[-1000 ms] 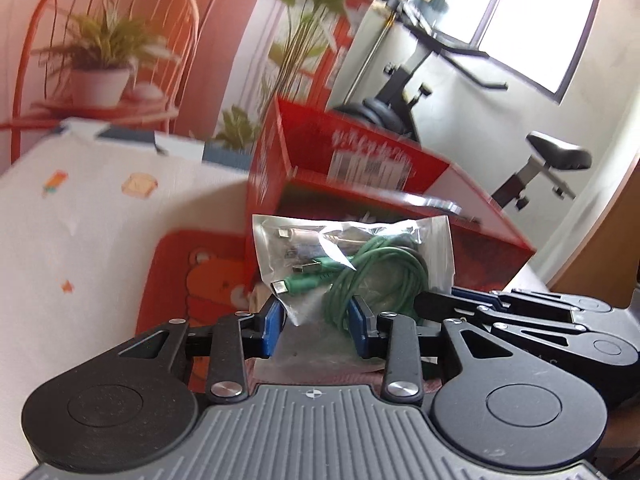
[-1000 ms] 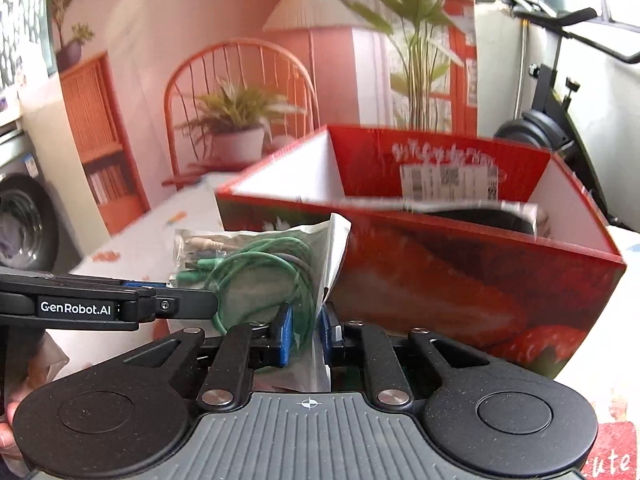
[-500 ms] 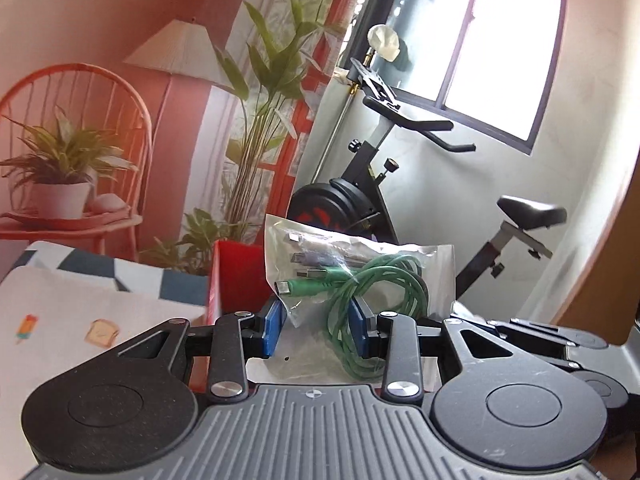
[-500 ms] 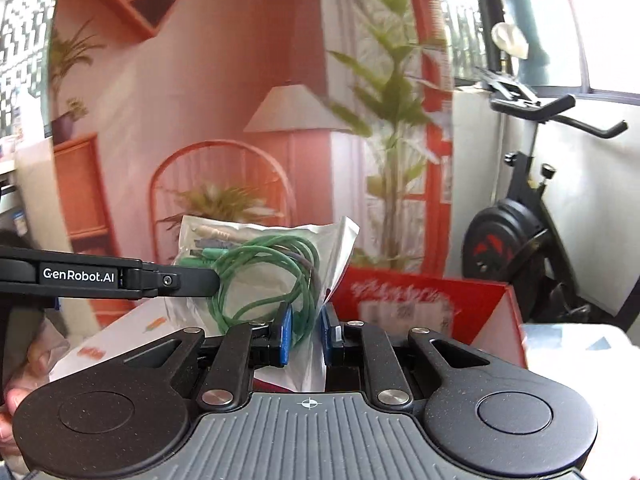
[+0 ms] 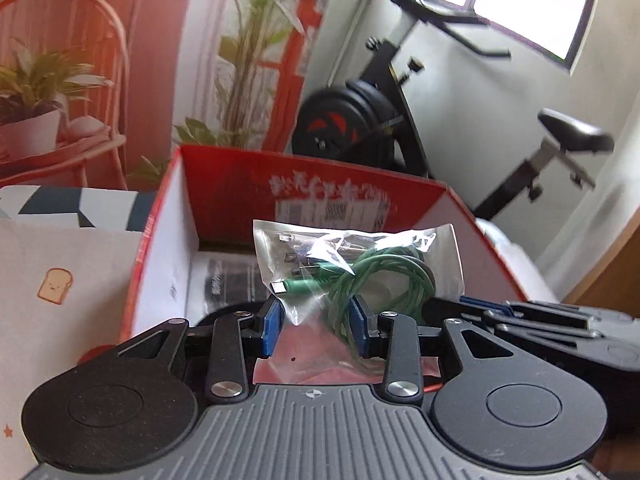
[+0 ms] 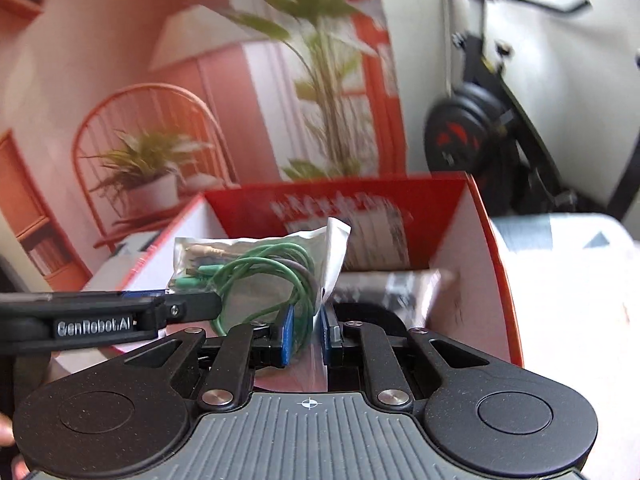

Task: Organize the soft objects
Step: 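Lift the cable bag with the left tool over the red box, then lower the cable bag into the box and open the left tool, then move the left tool to the black glove and grasp it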

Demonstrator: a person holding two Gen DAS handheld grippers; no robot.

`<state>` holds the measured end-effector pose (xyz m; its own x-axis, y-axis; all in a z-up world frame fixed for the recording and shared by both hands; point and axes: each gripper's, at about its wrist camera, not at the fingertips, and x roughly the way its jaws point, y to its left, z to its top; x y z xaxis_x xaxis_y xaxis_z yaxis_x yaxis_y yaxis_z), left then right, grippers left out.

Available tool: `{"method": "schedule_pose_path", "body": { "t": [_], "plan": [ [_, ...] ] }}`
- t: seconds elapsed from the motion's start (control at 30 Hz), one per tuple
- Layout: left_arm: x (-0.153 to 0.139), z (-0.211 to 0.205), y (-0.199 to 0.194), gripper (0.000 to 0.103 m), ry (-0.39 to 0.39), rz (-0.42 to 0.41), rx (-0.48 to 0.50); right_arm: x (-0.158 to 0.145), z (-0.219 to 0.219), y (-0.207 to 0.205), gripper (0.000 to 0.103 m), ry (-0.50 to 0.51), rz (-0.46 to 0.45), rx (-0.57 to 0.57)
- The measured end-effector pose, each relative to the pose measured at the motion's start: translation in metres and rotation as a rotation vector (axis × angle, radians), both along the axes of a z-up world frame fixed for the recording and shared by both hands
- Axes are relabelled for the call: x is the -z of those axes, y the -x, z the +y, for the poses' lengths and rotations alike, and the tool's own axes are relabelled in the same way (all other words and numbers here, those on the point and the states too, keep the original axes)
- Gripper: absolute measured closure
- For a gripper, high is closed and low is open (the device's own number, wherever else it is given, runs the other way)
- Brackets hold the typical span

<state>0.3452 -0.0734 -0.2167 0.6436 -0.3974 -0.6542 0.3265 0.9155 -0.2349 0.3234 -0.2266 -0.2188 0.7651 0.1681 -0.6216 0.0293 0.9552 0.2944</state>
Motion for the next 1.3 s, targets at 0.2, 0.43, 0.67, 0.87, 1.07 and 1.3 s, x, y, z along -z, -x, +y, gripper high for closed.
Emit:
{"method": "schedule_pose_path", "body": {
  "t": [0.2, 0.43, 0.67, 0.87, 1.07, 1.3],
  "plan": [
    [0.017, -0.003, -0.002, 0.065, -0.029, 0.059, 0.004, 0.023, -0.004, -0.007, 0.092, 0.002, 0.087, 0.019],
    [-0.004, 0.002, 0.016, 0.039, -0.050, -0.049, 0.000, 0.016, -0.007, 0.010, 0.080, 0.017, 0.026, 0.078],
    [-0.032, 0.010, 0.055, 0.035, -0.093, -0.155, 0.038, -0.012, 0.002, 0.058, 0.073, 0.108, -0.106, 0.055],
    [-0.036, 0.031, 0.106, 0.035, -0.065, -0.163, 0.052, -0.022, 0.014, 0.114, 0.069, 0.129, -0.185, 0.024],
    [-0.008, 0.053, 0.152, 0.035, -0.045, -0.095, 0.022, -0.007, 0.025, 0.165, 0.059, 0.078, -0.168, 0.003],
    [0.046, 0.073, 0.179, 0.036, -0.019, 0.078, -0.032, 0.043, 0.041, 0.203, 0.056, 0.025, -0.023, 0.009]
  ]
}}
